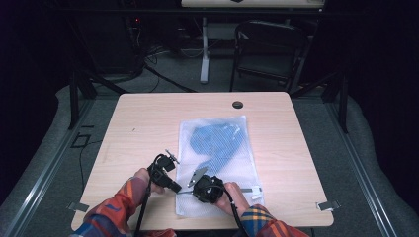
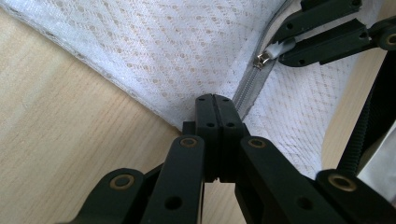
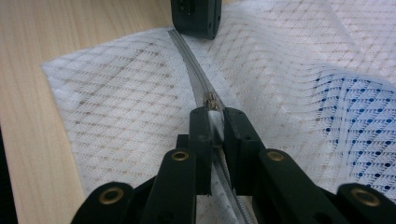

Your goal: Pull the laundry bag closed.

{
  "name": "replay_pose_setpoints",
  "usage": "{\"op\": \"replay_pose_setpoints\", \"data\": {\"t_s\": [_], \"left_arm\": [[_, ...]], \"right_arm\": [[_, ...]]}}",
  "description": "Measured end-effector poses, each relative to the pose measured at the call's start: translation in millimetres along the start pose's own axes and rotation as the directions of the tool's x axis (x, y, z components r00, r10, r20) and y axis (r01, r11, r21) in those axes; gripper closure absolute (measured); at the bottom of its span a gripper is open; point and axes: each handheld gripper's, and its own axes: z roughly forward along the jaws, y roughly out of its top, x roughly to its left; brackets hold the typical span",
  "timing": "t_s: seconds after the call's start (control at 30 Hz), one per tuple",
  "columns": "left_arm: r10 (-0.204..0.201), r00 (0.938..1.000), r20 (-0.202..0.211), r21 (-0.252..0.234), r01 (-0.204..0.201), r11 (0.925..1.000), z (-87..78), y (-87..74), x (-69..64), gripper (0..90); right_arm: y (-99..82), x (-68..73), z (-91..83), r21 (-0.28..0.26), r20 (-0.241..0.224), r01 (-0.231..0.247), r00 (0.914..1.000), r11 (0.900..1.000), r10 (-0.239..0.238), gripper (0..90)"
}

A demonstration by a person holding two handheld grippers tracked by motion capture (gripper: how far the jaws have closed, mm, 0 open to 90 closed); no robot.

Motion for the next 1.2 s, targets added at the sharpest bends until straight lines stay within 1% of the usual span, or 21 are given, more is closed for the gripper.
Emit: {"op": "replay_pose_setpoints", "data": {"t_s": [0.23,0.33,0.47,0.63,0.67,0.77,0.8,0.83,0.87,0.9,0.93,1.0,1.03,1.07,1.1,1.13,1.17,1.2], "left_arm": [[-0.001,1.0000,0.005,0.000,0.001,1.0000,-0.1,-0.1,0.5,90.0],[-0.003,1.0000,0.007,0.004,0.003,1.0000,-0.5,0.0,1.0,90.0],[-0.003,1.0000,0.008,0.005,0.003,1.0000,-0.5,0.1,1.1,90.0],[-0.004,1.0000,0.009,0.004,0.004,1.0000,-0.5,-0.1,1.2,90.0],[-0.006,0.9999,0.010,0.003,0.006,1.0000,-0.5,-0.2,1.3,90.0],[-0.006,0.9999,0.010,0.004,0.006,1.0000,-0.5,-0.1,1.4,90.0],[-0.005,0.9999,0.010,0.005,0.005,1.0000,-0.6,0.0,1.5,90.0],[-0.004,1.0000,0.008,0.007,0.004,1.0000,-0.7,0.1,1.5,90.0],[-0.009,0.9999,0.008,0.003,0.009,1.0000,-0.6,-0.3,1.6,90.0],[-0.010,0.9999,0.010,0.004,0.010,0.9999,-0.7,-0.3,1.8,90.0],[-0.009,0.9999,0.008,0.005,0.008,0.9999,-0.7,-0.1,1.7,90.0],[-0.009,0.9999,0.007,0.003,0.009,1.0000,-0.4,0.1,1.6,90.0],[-0.010,0.9999,0.008,0.005,0.010,0.9999,-0.4,0.2,1.7,90.0],[-0.011,0.9999,0.009,0.002,0.011,0.9999,-0.2,0.1,1.7,90.0],[-0.011,0.9999,0.009,0.002,0.011,0.9999,-0.2,0.1,1.7,90.0],[-0.012,0.9998,0.013,-0.003,0.012,0.9999,0.1,-0.1,2.0,90.0],[-0.012,0.9998,0.013,0.004,0.012,0.9999,-0.4,0.2,2.3,90.0],[-0.014,0.9998,0.016,0.002,0.014,0.9999,-0.3,0.0,2.6,90.0]], "right_arm": [[-0.8,-0.4,-0.5,-0.003,-0.010,0.001,1.0000,1.0000,-0.001,82.2],[-3.0,-2.8,-2.5,0.013,-0.004,-0.002,1.0000,0.9999,0.002,82.2],[-5.4,-4.8,-4.0,0.014,-0.008,-0.016,0.9998,0.9998,0.016,82.4],[-5.3,-4.3,-4.3,0.017,-0.011,-0.013,0.9999,0.9998,0.013,82.4],[-5.7,-4.5,-4.5,0.024,-0.011,-0.012,0.9999,0.9996,0.013,86.3],[-8.1,-6.1,-5.6,0.030,-0.007,-0.014,0.9999,0.9994,0.015,86.4],[-11.5,-8.5,-7.4,0.028,-0.007,-0.027,0.9996,0.9992,0.028,89.8],[-11.5,-8.5,-7.4,0.028,-0.007,-0.027,0.9996,0.9992,0.028,89.8],[-13.3,-10.0,-9.4,0.026,0.010,-0.033,0.9994,0.9991,0.032,90.0],[-15.4,-13.0,-10.9,0.034,0.016,-0.038,0.9992,0.9987,0.038,90.0],[-17.8,-16.2,-12.2,0.033,0.013,-0.048,0.9988,0.9983,0.048,90.0],[-22.2,-20.7,-13.0,0.009,-0.001,-0.081,0.9967,0.9966,0.081,90.0],[-21.6,-21.1,-13.3,-0.006,-0.015,-0.082,0.9965,0.9966,0.082,90.0],[-20.0,-20.0,-13.2,-0.023,-0.025,-0.079,0.9966,0.9966,0.079,86.6],[-20.0,-20.0,-13.2,-0.023,-0.025,-0.079,0.9966,0.9966,0.079,86.6],[-17.7,-18.4,-12.5,-0.035,-0.033,-0.074,0.9968,0.9966,0.073,85.2],[-14.8,-16.6,-11.5,-0.035,-0.047,-0.069,0.9966,0.9970,0.068,84.0],[-12.0,-14.5,-9.9,-0.038,-0.044,-0.060,0.9973,0.9975,0.058,83.5]]}}
